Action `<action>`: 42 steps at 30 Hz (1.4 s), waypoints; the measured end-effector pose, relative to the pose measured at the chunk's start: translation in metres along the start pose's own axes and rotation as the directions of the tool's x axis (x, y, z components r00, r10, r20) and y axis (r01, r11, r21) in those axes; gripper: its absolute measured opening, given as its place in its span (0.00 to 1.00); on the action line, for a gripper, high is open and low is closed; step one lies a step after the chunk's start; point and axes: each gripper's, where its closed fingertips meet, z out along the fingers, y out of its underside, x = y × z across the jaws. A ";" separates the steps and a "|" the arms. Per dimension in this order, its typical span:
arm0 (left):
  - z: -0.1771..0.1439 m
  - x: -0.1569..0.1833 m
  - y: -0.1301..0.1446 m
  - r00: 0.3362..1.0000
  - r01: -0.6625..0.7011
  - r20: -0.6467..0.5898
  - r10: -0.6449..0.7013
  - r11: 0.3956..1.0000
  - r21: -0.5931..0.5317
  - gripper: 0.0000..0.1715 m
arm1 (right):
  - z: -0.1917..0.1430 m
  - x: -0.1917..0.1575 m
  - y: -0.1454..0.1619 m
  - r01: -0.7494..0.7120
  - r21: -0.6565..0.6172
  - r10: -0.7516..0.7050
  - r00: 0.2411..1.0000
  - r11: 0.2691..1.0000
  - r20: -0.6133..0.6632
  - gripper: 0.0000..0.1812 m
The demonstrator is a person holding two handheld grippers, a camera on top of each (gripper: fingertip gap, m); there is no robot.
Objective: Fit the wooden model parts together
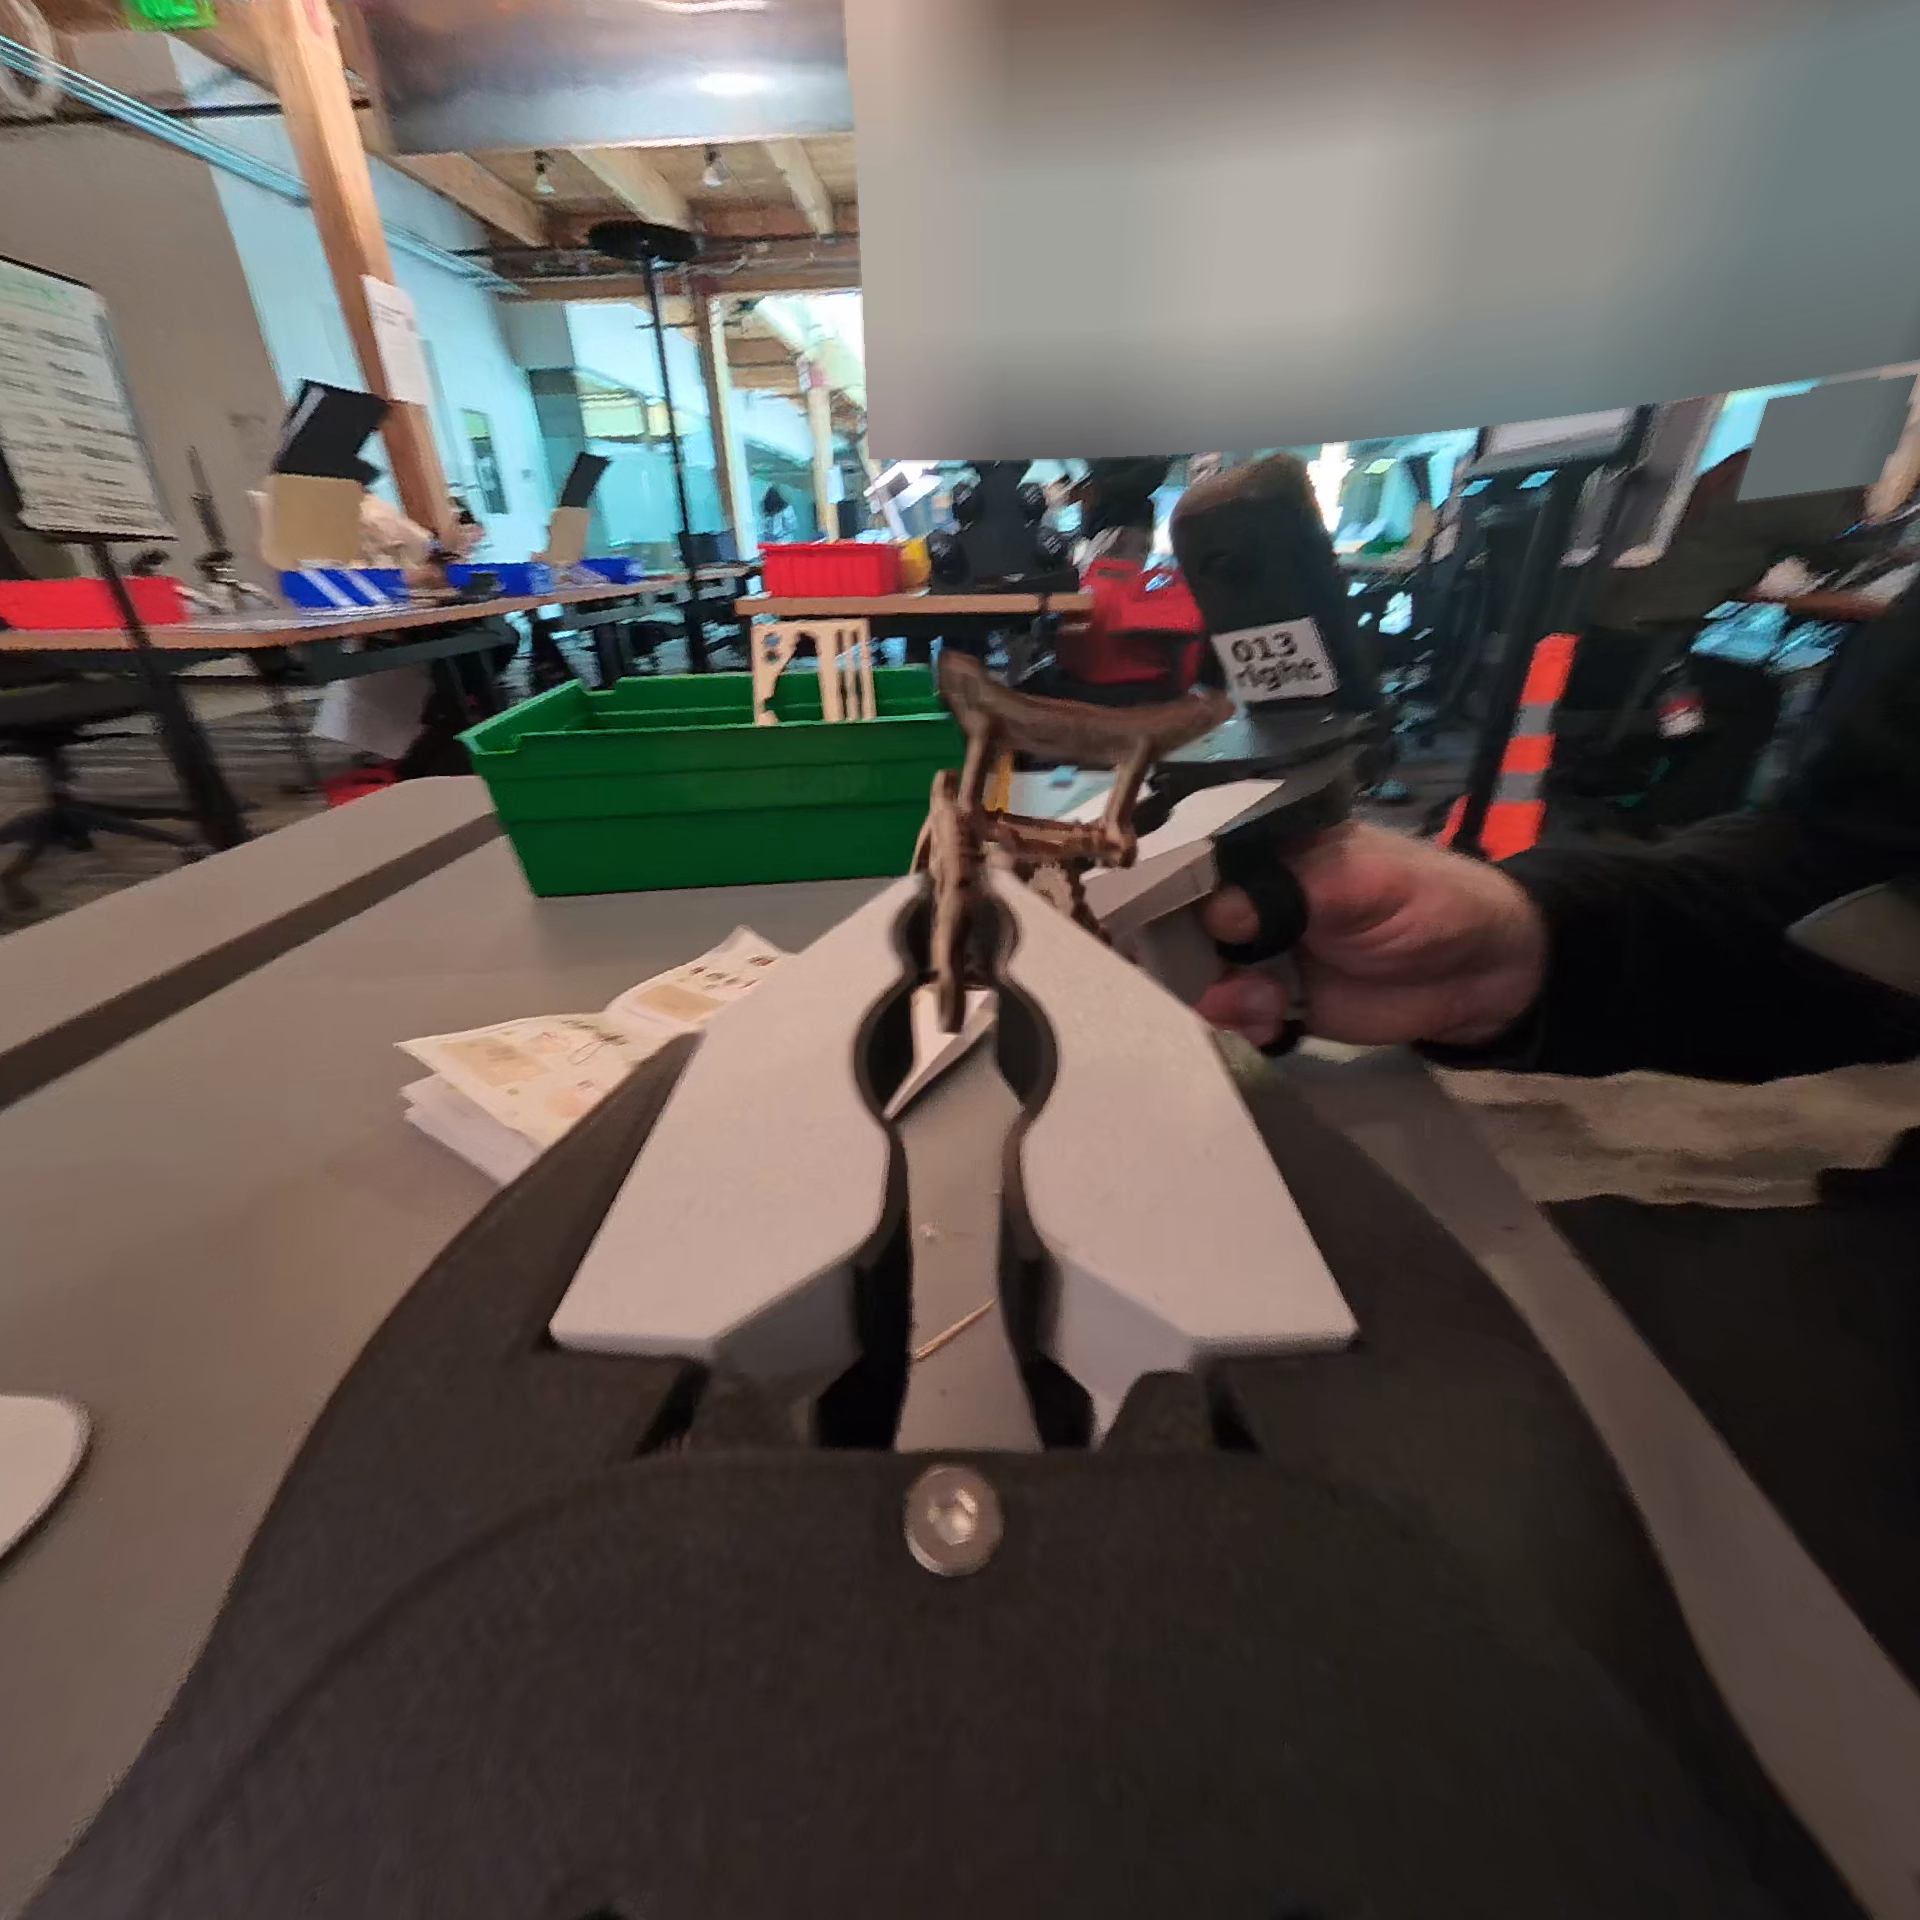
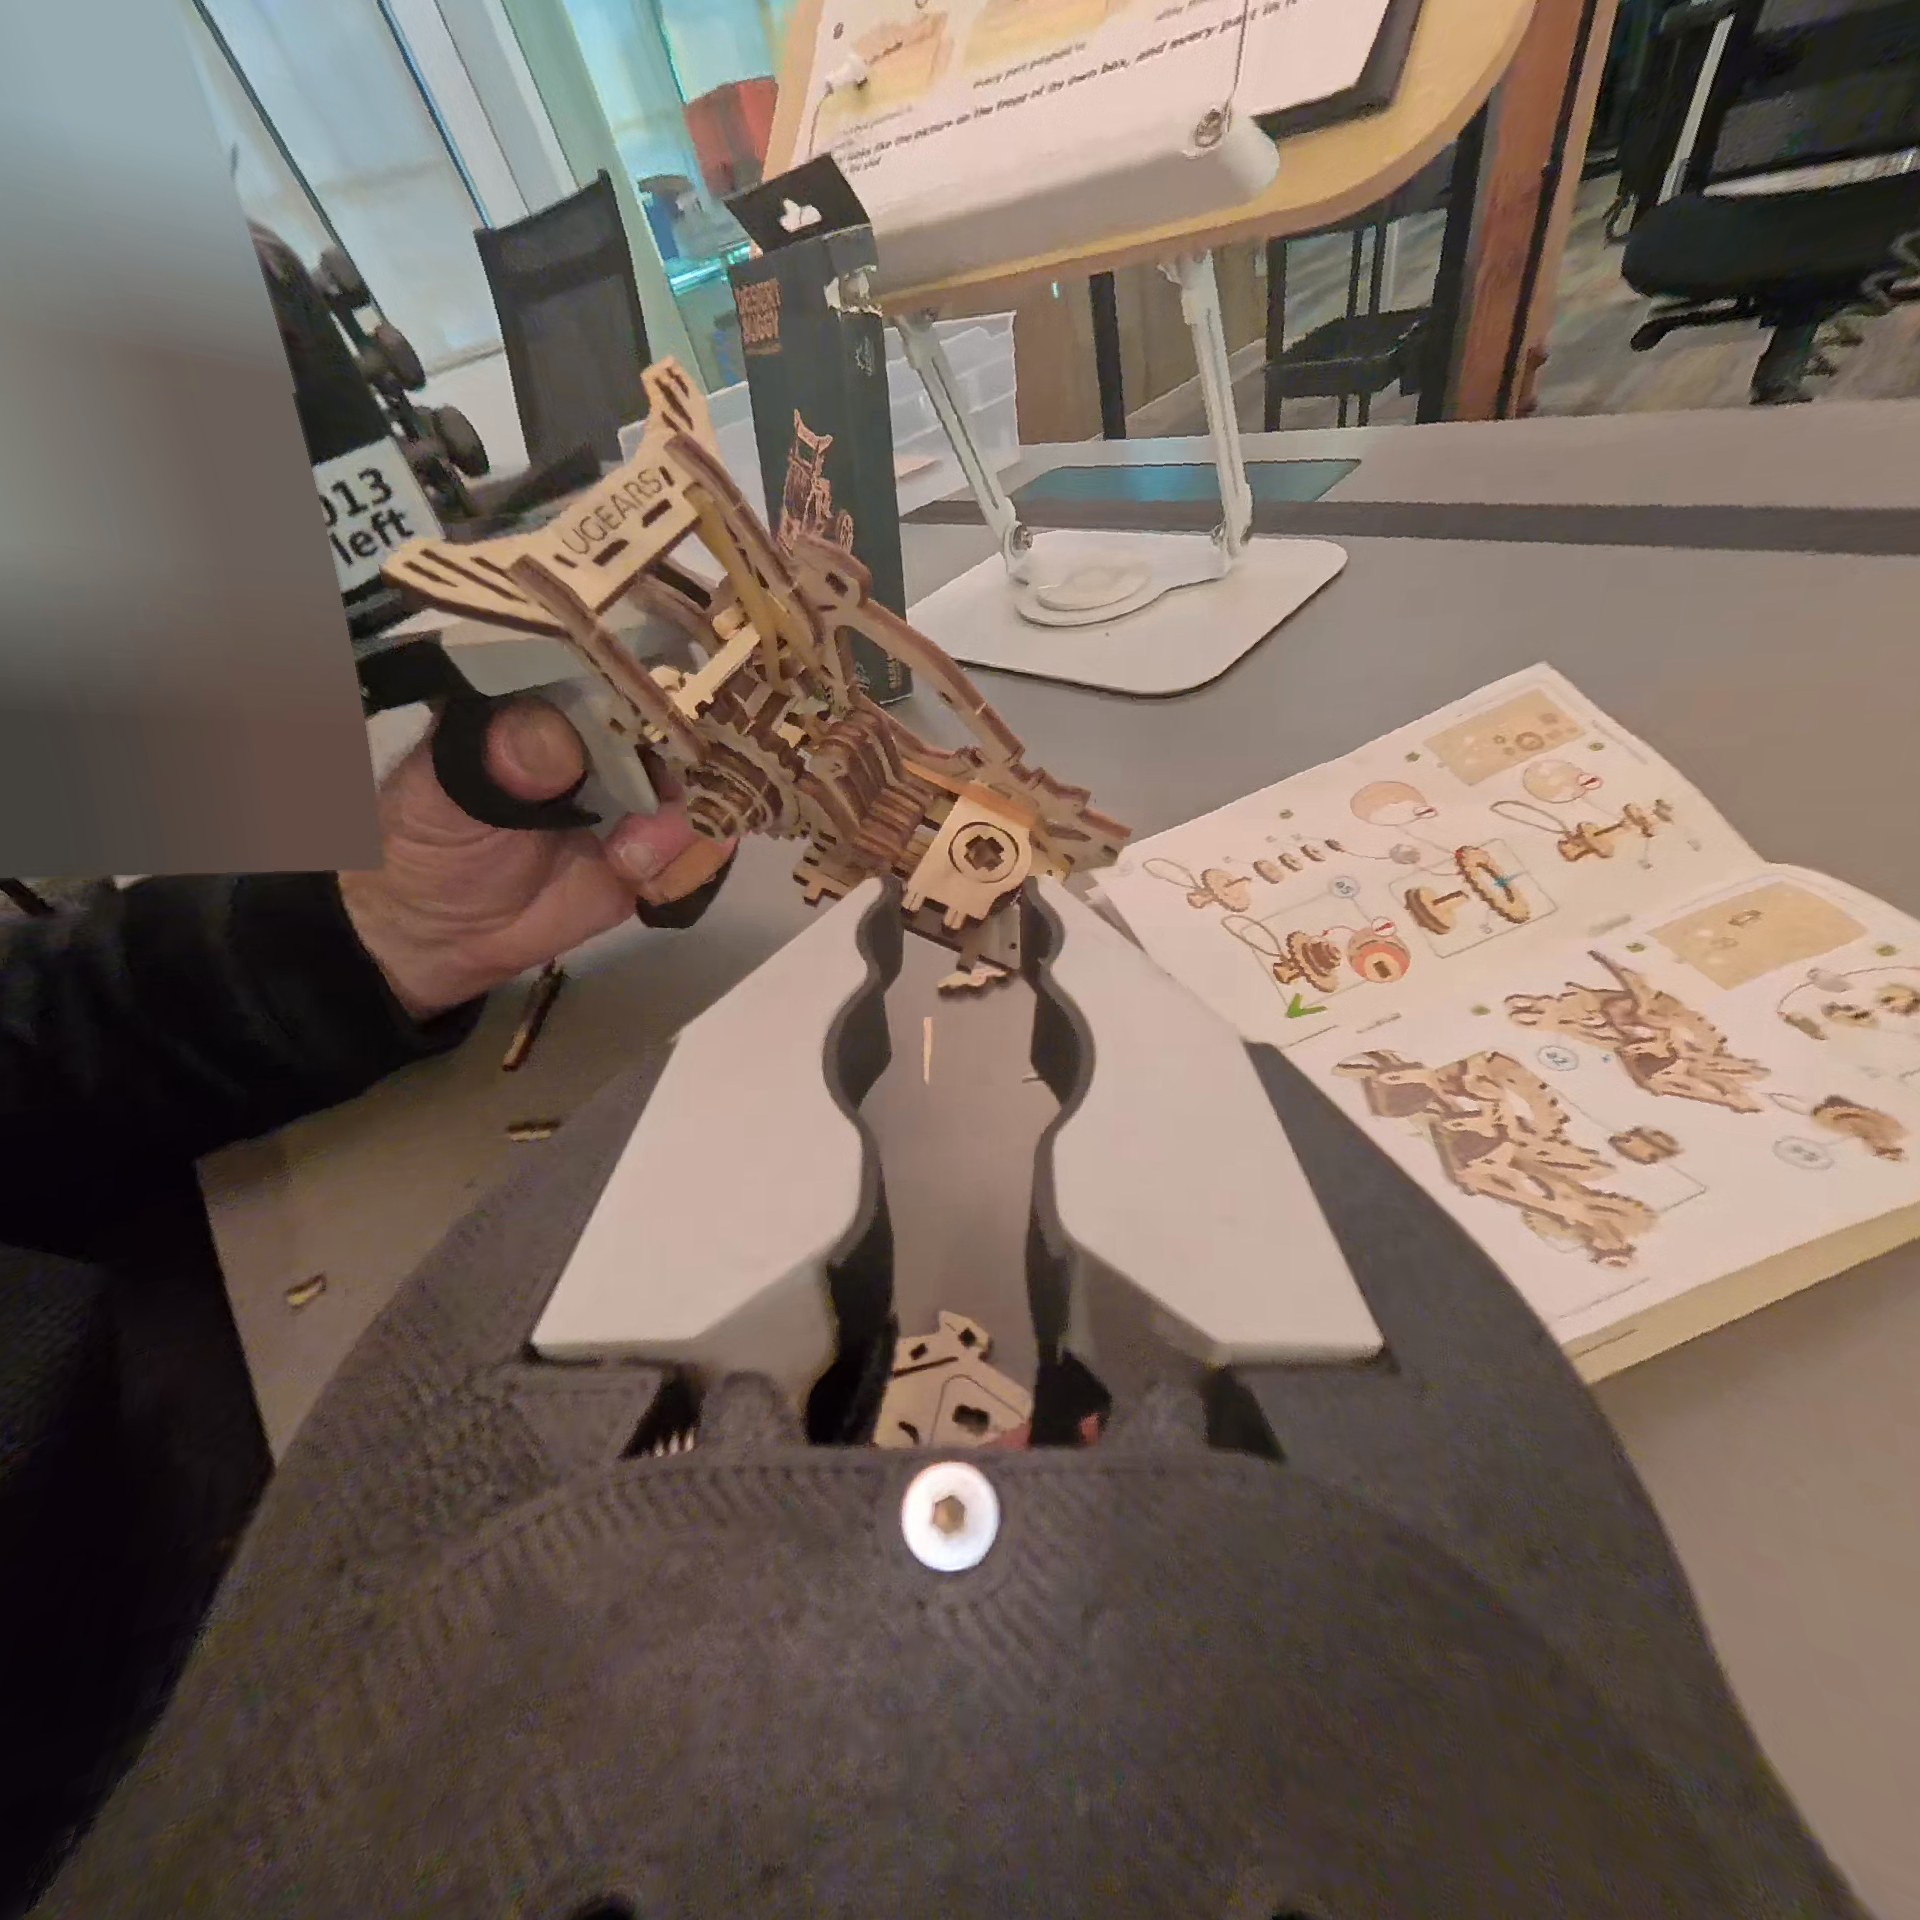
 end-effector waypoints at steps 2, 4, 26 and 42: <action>-0.001 0.000 0.000 0.998 0.056 -0.034 -0.056 0.998 -0.002 0.12 | -0.003 0.005 -0.002 0.080 -0.019 -0.080 0.996 0.997 -0.033 0.07; -0.005 0.002 -0.002 0.987 0.139 -0.089 -0.138 0.990 0.007 0.10 | -0.007 0.008 -0.004 0.176 -0.043 -0.178 0.982 0.983 -0.059 0.07; 0.029 0.033 0.009 0.544 0.599 -0.405 -0.735 0.678 -0.425 0.27 | -0.012 -0.026 -0.035 0.884 -0.110 -0.890 0.449 0.455 -0.077 0.07; 0.031 0.038 0.009 0.562 0.588 -0.441 -0.699 0.713 -0.382 0.23 | -0.020 -0.036 -0.040 0.862 -0.056 -0.864 0.504 0.504 -0.017 0.16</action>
